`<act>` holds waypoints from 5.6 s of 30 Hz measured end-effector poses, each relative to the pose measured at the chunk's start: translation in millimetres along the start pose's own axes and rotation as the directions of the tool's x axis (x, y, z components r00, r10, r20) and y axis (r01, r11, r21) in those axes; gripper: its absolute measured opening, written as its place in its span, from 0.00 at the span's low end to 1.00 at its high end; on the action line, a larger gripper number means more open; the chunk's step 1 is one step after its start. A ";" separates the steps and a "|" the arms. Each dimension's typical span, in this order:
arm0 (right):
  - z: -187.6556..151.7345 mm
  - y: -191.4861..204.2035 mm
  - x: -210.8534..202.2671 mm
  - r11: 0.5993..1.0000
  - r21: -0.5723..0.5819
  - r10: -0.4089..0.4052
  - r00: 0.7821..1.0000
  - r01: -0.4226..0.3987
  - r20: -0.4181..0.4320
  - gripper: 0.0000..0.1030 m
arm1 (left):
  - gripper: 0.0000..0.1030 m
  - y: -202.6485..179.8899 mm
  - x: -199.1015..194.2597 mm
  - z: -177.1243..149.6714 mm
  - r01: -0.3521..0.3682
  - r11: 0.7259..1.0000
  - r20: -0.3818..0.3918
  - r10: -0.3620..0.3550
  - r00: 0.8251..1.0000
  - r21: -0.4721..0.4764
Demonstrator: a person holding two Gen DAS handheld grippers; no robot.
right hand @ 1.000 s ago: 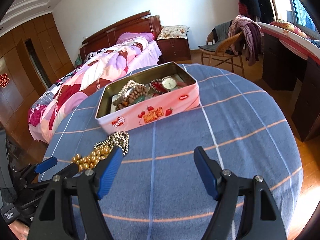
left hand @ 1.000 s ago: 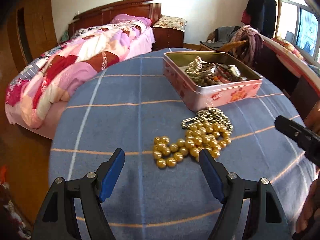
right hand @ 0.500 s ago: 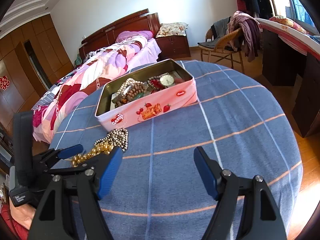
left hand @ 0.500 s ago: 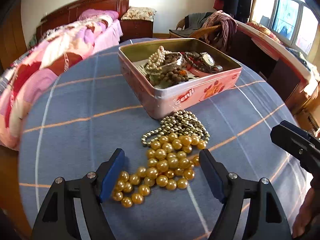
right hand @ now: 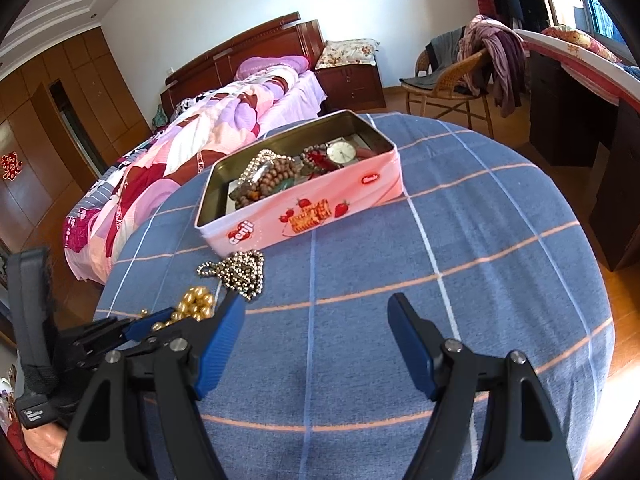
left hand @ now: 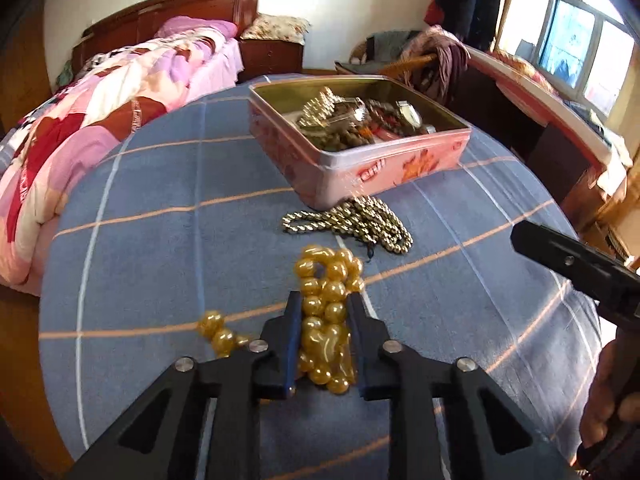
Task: Organize jewelry
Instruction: 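Grasp the gold bead necklace with the left tool while the right grasps the silver chain, then lift the gold beads and silver chain over the pink tin, then lower both necklaces into the tin and open both tools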
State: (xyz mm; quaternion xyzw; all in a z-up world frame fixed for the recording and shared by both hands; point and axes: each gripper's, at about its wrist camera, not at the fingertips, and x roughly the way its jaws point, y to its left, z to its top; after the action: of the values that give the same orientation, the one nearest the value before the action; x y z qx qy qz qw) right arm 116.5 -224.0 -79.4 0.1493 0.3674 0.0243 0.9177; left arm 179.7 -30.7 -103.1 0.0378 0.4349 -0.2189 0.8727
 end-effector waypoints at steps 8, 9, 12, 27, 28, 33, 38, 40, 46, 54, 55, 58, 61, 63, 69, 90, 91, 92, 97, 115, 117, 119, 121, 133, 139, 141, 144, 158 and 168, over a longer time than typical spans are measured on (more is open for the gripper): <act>-2.4 7.0 4.5 1.000 -0.019 0.008 1.000 -0.008 -0.020 0.70 | 0.18 20.4 -20.7 -5.0 0.013 0.995 0.055 -0.008 0.998 -0.095; -2.4 8.6 5.1 1.000 -0.023 0.009 1.000 -0.009 -0.021 0.70 | 0.18 22.2 -25.2 -4.1 0.017 0.995 0.068 -0.011 0.998 -0.098; 0.3 15.9 8.4 0.999 -0.045 0.016 1.000 -0.017 -0.024 0.68 | 0.18 24.0 -34.8 0.1 0.014 0.996 0.099 -0.005 0.995 -0.093; 17.5 70.6 82.6 0.981 -0.189 0.014 0.985 -0.046 -0.169 0.68 | 0.18 36.7 -55.5 7.2 -0.014 0.992 0.167 0.035 0.985 -0.124; 18.2 74.5 88.8 0.979 -0.198 0.014 0.983 -0.051 -0.182 0.68 | 0.18 38.2 -56.2 7.7 -0.017 0.991 0.169 0.039 0.985 -0.129; 10.7 85.2 94.2 0.959 -0.283 -0.062 0.986 0.016 -0.153 0.68 | 0.18 42.1 -52.6 7.6 -0.031 0.988 0.158 0.054 0.986 -0.148; 6.6 83.8 90.6 0.938 -0.338 -0.129 0.985 0.084 -0.112 0.36 | 0.18 38.4 -46.6 9.6 -0.055 0.988 0.136 0.075 0.988 -0.147; 7.7 80.5 88.8 0.935 -0.341 -0.139 0.985 0.095 -0.107 0.20 | 0.18 36.5 -45.9 10.4 -0.064 0.987 0.130 0.084 0.988 -0.147; 8.2 69.9 79.2 0.958 -0.283 -0.094 0.987 0.054 -0.132 0.13 | 0.18 28.7 -51.1 11.4 -0.075 0.988 0.138 0.093 0.986 -0.134; 8.5 57.7 39.3 0.982 -0.191 -0.019 0.996 0.002 -0.088 0.13 | 0.02 22.5 -56.2 11.6 -0.084 0.991 0.154 0.100 0.983 -0.109; 8.6 57.7 35.8 0.982 -0.189 -0.015 0.996 -0.001 -0.082 0.13 | 0.02 22.8 -56.4 11.2 -0.084 0.990 0.154 0.101 0.983 -0.110; 8.1 54.1 22.1 0.985 -0.174 -0.004 0.998 -0.008 -0.068 0.13 | 0.02 24.9 -56.0 9.9 -0.086 0.990 0.148 0.102 0.984 -0.114; 9.2 50.4 11.9 0.988 -0.155 0.004 0.999 -0.012 -0.051 0.13 | 0.02 32.5 -50.2 4.3 -0.064 0.992 0.118 0.077 0.990 -0.113; 11.3 49.8 6.0 0.989 -0.146 0.009 0.999 -0.014 -0.035 0.13 | 0.16 34.1 -47.2 0.6 -0.057 0.994 0.107 0.067 0.992 -0.096; 19.3 49.2 -10.0 0.990 -0.135 0.030 1.000 -0.029 0.009 0.13 | 0.72 31.0 -30.7 -5.5 -0.075 0.993 0.064 0.081 0.995 -0.094; 27.6 42.9 -37.8 0.989 -0.105 0.119 0.988 -0.108 0.101 0.13 | 0.09 31.5 -12.6 -7.1 -0.074 0.991 0.032 0.079 0.996 -0.116; 28.2 43.2 -39.5 0.988 -0.108 0.121 0.987 -0.109 0.107 0.13 | 0.09 30.7 -15.2 -6.1 -0.061 0.991 0.040 0.067 0.997 -0.121; 28.7 43.3 -41.8 0.988 -0.109 0.122 0.986 -0.110 0.114 0.13 | 0.09 30.0 -19.2 -4.4 -0.049 0.991 0.051 0.056 0.997 -0.127; 34.1 42.4 -53.9 0.987 -0.102 0.137 0.978 -0.122 0.155 0.13 | 0.09 22.3 -40.4 5.7 -0.016 0.993 0.123 0.031 0.992 -0.117; 46.0 34.6 -66.7 0.990 -0.094 0.120 0.969 -0.102 0.215 0.13 | 0.09 1.9 -82.7 37.2 0.011 0.998 0.267 0.008 0.964 -0.069; 46.8 33.2 -66.6 0.991 -0.094 0.111 0.970 -0.093 0.218 0.13 | 0.09 -2.7 -80.8 41.1 0.012 0.998 0.269 0.005 0.963 -0.059; 46.9 31.1 -65.5 0.992 -0.088 0.104 0.970 -0.087 0.217 0.13 | 0.09 -7.3 -78.9 43.5 0.018 0.999 0.269 -0.004 0.963 -0.051; 47.5 28.6 -64.8 0.993 -0.083 0.098 0.971 -0.081 0.217 0.13 | 0.09 -12.1 -78.3 45.4 0.023 0.999 0.272 -0.011 0.962 -0.041; 63.9 17.2 -66.7 0.997 -0.079 0.042 0.965 -0.022 0.258 0.13 | 0.09 -31.6 -73.6 65.9 0.107 0.994 0.313 -0.093 0.945 -0.028; 75.7 11.8 -58.3 0.997 -0.078 0.024 0.962 -0.003 0.270 0.13 | 0.09 -30.6 -63.9 77.3 0.129 0.991 0.323 -0.109 0.940 -0.042; 82.2 11.7 -53.4 0.997 -0.079 0.026 0.961 -0.004 0.274 0.13 | 0.09 -29.5 -59.1 84.2 0.127 0.991 0.326 -0.104 0.939 -0.050; 92.5 13.8 -44.6 0.996 -0.089 0.022 0.958 0.004 0.287 0.13 | 0.09 -28.2 -50.2 97.2 0.122 0.991 0.336 -0.096 0.937 -0.056; 129.1 4.7 48.1 0.992 -0.101 -0.050 0.972 0.074 0.229 0.13 | 0.09 -28.1 29.9 141.1 0.028 0.996 0.265 -0.005 0.964 -0.082; 135.7 -11.4 101.6 0.999 -0.040 -0.029 0.992 0.034 0.122 0.13 | 0.09 -21.3 71.2 152.0 -0.087 0.991 0.187 0.104 0.977 -0.099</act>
State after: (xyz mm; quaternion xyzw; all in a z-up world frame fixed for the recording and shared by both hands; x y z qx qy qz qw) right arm 282.3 -253.9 -57.6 0.1254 0.3127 0.0082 0.9415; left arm 321.2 -113.7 -61.6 -0.0021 0.3559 -0.1595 0.9208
